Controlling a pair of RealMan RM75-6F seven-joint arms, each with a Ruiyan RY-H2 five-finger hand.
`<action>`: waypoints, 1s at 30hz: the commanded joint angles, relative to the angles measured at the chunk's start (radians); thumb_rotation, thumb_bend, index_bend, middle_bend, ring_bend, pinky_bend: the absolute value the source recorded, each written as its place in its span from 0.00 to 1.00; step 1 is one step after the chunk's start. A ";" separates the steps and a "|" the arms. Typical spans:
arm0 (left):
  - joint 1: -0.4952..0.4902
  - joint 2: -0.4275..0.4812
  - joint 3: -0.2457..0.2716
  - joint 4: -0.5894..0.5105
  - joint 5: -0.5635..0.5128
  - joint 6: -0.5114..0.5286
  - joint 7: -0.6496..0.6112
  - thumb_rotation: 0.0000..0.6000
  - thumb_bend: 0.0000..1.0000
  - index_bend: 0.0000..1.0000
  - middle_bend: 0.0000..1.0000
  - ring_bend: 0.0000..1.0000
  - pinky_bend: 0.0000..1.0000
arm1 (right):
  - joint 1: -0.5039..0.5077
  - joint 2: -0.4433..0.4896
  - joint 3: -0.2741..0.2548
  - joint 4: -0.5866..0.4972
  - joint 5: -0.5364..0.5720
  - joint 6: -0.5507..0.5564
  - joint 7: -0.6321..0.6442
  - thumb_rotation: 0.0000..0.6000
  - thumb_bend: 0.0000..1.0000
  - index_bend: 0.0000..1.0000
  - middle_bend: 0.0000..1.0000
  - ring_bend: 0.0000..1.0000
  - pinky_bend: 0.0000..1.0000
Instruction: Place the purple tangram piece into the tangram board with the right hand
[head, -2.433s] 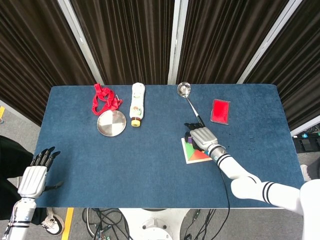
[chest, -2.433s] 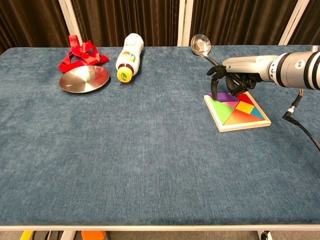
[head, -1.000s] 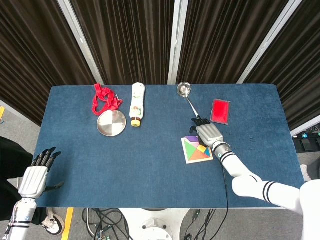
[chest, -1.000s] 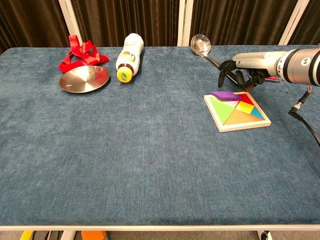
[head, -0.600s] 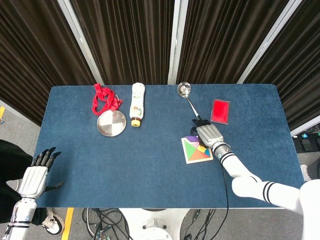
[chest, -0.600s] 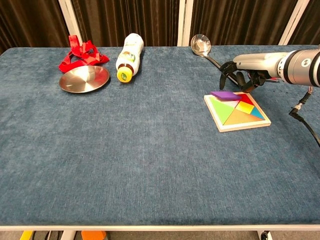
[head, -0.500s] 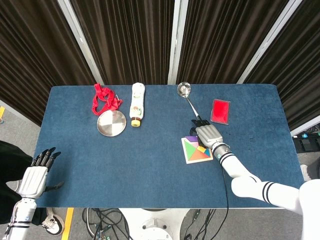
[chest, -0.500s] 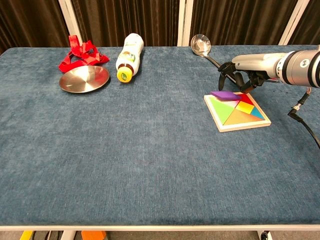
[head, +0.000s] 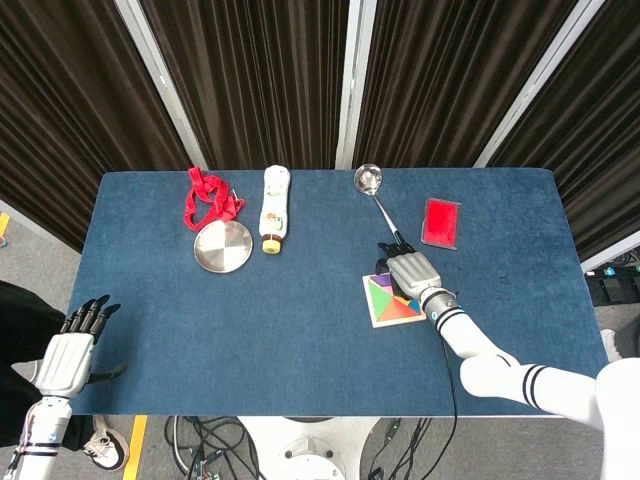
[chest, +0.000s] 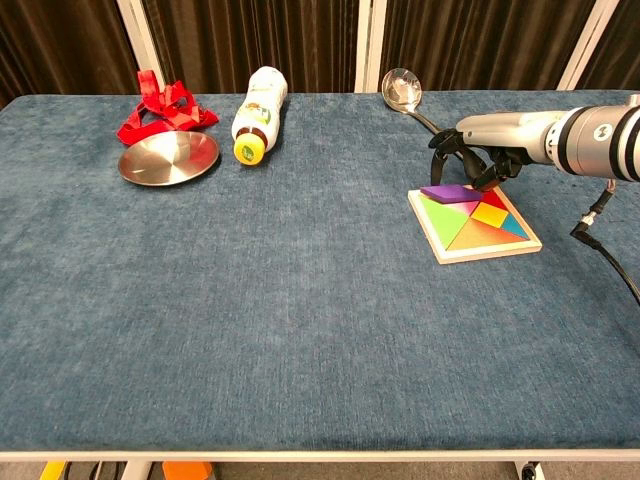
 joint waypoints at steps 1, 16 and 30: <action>0.000 0.000 0.000 0.000 0.001 0.000 0.000 1.00 0.03 0.14 0.05 0.00 0.14 | 0.000 0.000 0.001 -0.002 -0.002 -0.002 0.002 1.00 0.97 0.35 0.00 0.00 0.00; -0.002 -0.003 0.001 -0.002 0.005 -0.002 0.005 1.00 0.03 0.14 0.04 0.00 0.14 | -0.030 0.041 0.007 -0.025 -0.026 0.046 0.015 1.00 0.97 0.35 0.00 0.00 0.00; -0.004 -0.007 0.003 0.000 0.004 -0.006 0.008 1.00 0.03 0.14 0.05 0.00 0.14 | -0.049 0.039 -0.017 -0.005 -0.005 0.034 -0.003 1.00 0.97 0.36 0.00 0.00 0.00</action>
